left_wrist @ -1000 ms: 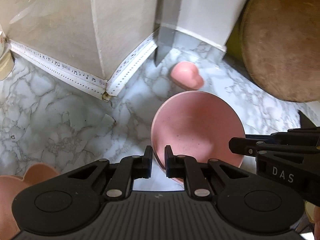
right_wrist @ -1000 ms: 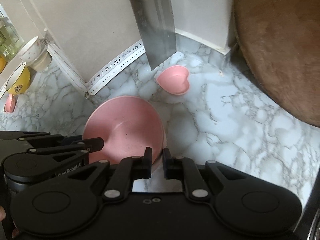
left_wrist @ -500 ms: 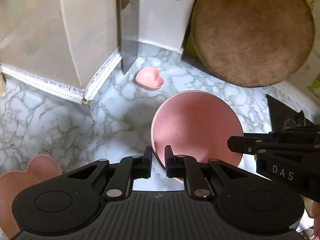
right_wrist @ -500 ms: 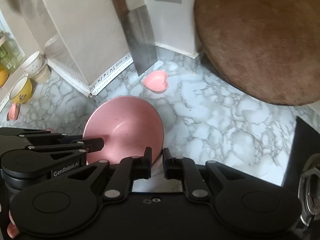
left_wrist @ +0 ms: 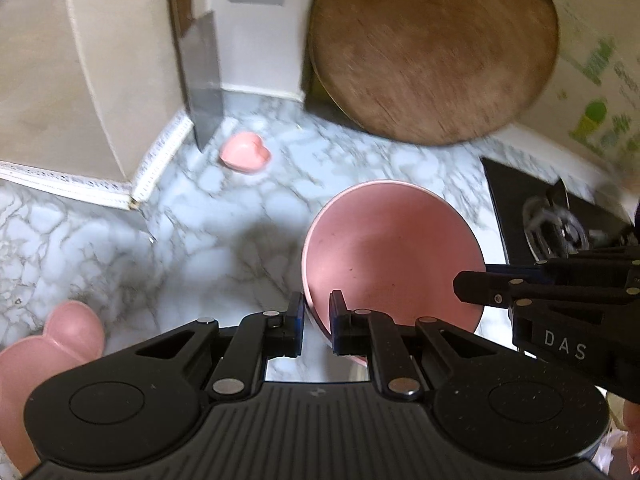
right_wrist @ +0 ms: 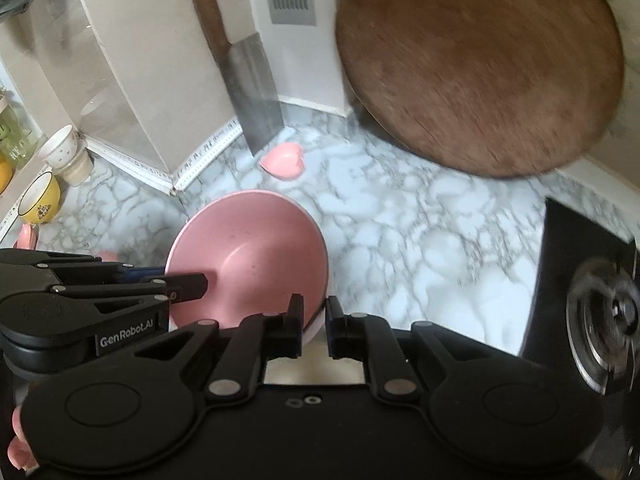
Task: Organize plates and bowls
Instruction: 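Carry the pink handled bowl with both grippers over the cream bowl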
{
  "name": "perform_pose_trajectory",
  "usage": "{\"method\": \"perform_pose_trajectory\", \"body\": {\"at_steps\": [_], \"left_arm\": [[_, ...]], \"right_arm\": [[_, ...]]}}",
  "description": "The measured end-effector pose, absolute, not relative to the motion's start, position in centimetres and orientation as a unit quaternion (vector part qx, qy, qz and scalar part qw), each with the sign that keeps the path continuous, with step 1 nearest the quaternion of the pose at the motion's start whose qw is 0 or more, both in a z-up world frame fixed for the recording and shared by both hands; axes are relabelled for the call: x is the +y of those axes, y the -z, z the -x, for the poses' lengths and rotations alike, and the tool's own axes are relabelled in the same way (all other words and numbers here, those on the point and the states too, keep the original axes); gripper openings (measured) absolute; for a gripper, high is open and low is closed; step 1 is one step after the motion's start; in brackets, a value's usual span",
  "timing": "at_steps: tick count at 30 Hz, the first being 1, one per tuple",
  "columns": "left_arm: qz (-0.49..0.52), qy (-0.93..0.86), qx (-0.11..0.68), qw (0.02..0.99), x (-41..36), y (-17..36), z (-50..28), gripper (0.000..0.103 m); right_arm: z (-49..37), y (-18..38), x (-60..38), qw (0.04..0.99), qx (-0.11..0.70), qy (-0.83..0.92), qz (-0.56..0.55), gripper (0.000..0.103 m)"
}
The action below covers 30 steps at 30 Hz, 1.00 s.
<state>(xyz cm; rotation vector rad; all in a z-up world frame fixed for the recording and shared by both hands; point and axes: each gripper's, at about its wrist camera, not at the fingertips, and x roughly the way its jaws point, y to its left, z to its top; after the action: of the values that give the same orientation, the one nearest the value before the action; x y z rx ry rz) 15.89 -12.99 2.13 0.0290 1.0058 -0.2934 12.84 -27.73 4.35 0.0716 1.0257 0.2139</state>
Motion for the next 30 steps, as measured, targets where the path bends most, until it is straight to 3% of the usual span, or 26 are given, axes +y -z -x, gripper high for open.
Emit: {"method": "perform_pose_trajectory", "body": {"at_steps": [30], "left_arm": [[-0.065, 0.188, 0.527, 0.826, -17.2, 4.1, -13.4, 0.012]], "right_arm": [[-8.0, 2.3, -31.7, 0.827, 0.552, -0.050, -0.090, 0.011]]}}
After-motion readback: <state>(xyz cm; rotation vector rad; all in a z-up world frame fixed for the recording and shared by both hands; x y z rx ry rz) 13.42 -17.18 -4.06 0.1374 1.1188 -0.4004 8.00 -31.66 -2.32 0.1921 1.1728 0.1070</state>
